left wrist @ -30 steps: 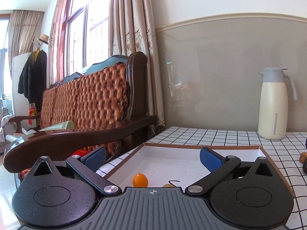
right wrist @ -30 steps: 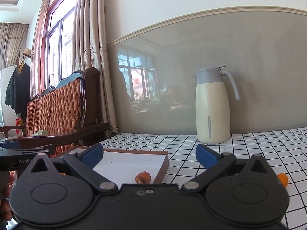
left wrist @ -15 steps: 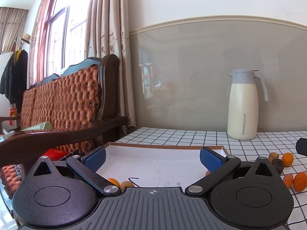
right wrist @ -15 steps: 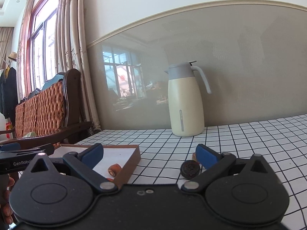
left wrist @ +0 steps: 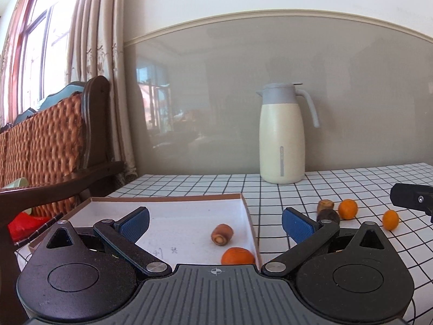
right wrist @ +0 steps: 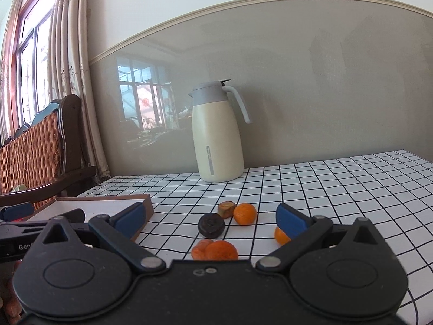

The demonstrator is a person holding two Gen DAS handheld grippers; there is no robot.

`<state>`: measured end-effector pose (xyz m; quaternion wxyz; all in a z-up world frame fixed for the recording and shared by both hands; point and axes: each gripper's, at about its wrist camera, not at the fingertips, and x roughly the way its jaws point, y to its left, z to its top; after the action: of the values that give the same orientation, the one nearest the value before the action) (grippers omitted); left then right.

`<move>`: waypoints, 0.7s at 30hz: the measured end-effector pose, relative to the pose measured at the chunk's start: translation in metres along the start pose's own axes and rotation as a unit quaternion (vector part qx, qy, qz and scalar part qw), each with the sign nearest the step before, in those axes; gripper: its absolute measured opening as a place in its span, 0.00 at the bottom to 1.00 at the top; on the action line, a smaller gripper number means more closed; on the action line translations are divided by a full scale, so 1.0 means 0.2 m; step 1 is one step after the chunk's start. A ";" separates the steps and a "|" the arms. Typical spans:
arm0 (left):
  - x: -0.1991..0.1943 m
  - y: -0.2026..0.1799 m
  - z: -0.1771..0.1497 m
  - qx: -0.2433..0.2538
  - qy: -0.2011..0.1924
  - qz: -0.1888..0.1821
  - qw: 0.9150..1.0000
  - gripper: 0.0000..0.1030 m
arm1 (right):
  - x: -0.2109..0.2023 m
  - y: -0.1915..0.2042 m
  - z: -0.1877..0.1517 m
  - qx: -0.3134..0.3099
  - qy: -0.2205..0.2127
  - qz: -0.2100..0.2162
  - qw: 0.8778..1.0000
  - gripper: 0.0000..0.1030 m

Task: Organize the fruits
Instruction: 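Withdraw both open tools from the box toward the remaining fruit, then grasp a small orange with the right tool while the left tool grasps a large orange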

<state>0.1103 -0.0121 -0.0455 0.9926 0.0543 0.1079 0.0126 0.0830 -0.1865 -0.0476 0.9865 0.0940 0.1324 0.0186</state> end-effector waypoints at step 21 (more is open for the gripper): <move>0.04 -0.47 -0.05 0.045 0.029 -0.111 0.992 0.88 | -0.04 -0.29 -0.02 0.031 0.037 -0.082 0.995 0.77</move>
<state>0.1178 -0.1033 -0.0678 0.9808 0.0863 0.1427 -0.1014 0.0738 -0.2438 -0.0611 0.9758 0.1131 0.1763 -0.0630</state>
